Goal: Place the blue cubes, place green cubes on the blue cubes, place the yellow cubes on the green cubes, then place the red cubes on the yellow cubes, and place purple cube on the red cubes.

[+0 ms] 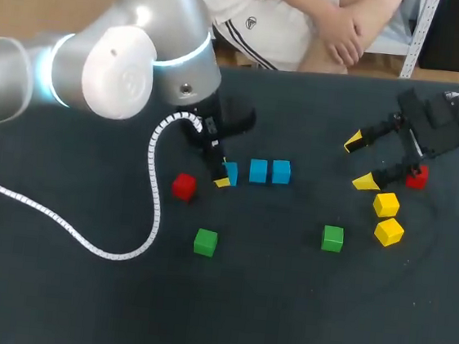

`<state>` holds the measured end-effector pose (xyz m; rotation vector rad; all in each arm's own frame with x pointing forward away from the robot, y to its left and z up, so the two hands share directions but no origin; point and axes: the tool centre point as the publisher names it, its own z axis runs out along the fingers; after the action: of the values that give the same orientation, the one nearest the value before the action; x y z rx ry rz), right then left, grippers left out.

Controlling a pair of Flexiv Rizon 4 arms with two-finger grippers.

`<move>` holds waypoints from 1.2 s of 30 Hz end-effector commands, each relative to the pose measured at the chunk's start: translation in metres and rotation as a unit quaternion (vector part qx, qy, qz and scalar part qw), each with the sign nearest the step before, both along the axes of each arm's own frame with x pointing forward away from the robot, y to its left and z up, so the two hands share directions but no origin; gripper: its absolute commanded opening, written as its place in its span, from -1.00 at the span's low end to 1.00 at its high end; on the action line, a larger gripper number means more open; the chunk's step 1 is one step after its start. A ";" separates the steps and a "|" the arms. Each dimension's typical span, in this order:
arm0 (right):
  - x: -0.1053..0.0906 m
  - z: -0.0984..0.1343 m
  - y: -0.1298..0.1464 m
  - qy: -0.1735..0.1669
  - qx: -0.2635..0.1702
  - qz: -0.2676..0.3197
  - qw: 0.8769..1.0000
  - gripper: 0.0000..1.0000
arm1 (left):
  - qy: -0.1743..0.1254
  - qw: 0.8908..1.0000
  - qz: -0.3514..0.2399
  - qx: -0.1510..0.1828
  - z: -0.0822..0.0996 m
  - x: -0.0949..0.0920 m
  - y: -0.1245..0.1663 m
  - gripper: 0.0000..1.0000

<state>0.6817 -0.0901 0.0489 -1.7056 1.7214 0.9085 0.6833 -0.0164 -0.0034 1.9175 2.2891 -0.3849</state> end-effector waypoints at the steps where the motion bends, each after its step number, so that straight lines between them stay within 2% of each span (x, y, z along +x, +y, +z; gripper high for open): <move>1: 0.000 0.000 0.000 -0.001 0.001 0.000 1.000 1.00 | 0.004 1.000 -0.001 0.005 0.003 0.003 -0.003 -1.00; 36: 0.000 0.000 0.000 -0.001 0.001 0.000 1.000 1.00 | 0.000 1.000 -0.005 0.005 0.005 0.005 -0.002 -1.00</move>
<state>0.6817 -0.0901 0.0490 -1.7056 1.7214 0.9085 0.6858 -0.0179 -0.0005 1.9290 2.2857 -0.3760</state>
